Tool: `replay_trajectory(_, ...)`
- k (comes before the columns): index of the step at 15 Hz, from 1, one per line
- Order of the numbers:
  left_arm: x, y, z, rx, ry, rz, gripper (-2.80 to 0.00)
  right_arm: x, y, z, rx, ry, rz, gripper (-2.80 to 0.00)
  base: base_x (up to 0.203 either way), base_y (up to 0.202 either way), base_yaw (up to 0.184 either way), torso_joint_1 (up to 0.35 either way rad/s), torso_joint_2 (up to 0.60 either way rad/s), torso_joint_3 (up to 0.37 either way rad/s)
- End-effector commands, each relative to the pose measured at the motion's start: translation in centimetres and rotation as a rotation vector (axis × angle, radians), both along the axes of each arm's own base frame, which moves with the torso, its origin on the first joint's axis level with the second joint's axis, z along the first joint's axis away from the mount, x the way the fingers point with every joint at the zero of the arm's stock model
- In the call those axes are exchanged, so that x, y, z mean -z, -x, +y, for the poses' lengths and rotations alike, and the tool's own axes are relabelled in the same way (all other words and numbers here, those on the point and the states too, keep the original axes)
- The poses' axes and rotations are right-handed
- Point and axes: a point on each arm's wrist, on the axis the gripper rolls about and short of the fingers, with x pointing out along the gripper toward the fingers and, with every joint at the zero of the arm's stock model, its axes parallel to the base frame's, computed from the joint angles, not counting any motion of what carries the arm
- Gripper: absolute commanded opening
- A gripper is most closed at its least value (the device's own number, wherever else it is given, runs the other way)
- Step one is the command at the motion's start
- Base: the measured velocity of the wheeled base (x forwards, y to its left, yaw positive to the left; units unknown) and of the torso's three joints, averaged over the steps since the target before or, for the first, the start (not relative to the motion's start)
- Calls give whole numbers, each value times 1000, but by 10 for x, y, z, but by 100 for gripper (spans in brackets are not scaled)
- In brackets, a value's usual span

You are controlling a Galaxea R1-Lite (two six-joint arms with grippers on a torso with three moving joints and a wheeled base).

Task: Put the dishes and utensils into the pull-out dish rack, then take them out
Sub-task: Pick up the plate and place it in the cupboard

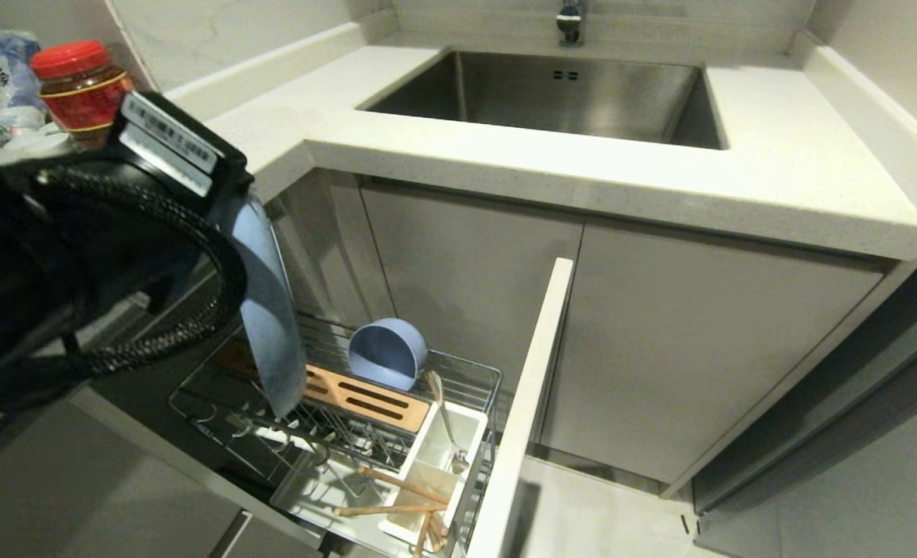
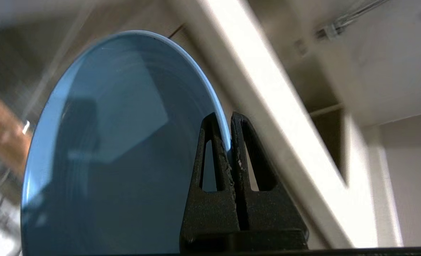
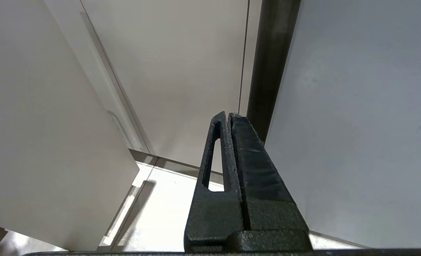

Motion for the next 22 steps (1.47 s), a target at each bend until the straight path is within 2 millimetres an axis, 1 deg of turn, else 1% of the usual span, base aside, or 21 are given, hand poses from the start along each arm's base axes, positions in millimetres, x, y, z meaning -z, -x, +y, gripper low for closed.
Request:
replay_trajectory(1, 26, -4, -4, -18, 78, 55, -280, 7, -2, 0, 0, 0, 24, -280, 0, 0, 0, 0, 0, 0)
replay_trajectory(3, 37, -5, -3, -29, 115, 75, -280, 7, -2, 0, 0, 0, 24, -280, 0, 0, 0, 0, 0, 0)
replay_trajectory(5, 42, -6, -3, -29, 184, 52, -280, 7, -2, 0, 0, 0, 24, -280, 0, 0, 0, 0, 0, 0)
replay_trajectory(8, 52, -25, -8, -76, 252, 0, -280, 7, -2, 0, 0, 0, 25, -280, 0, 0, 0, 0, 0, 0)
replay_trajectory(11, 71, -42, -15, -114, 230, 15, -280, 7, -2, 0, 0, 0, 24, -280, 0, 0, 0, 0, 0, 0)
replay_trajectory(13, 83, -53, -16, -151, 217, 28, -280, 7, -2, 0, 0, 0, 24, -280, 0, 0, 0, 0, 0, 0)
replay_trajectory(16, 95, -60, -21, -204, 210, 44, -280, 7, -2, 0, 0, 0, 24, -280, 0, 0, 0, 0, 0, 0)
replay_trajectory(18, 100, -62, -23, -227, 204, 49, -280, 7, -2, 0, 0, 0, 24, -280, 0, 0, 0, 0, 0, 0)
replay_trajectory(22, 116, -67, -27, -290, 219, 63, -280, 7, -2, 0, 0, 0, 24, -280, 0, 0, 0, 0, 0, 0)
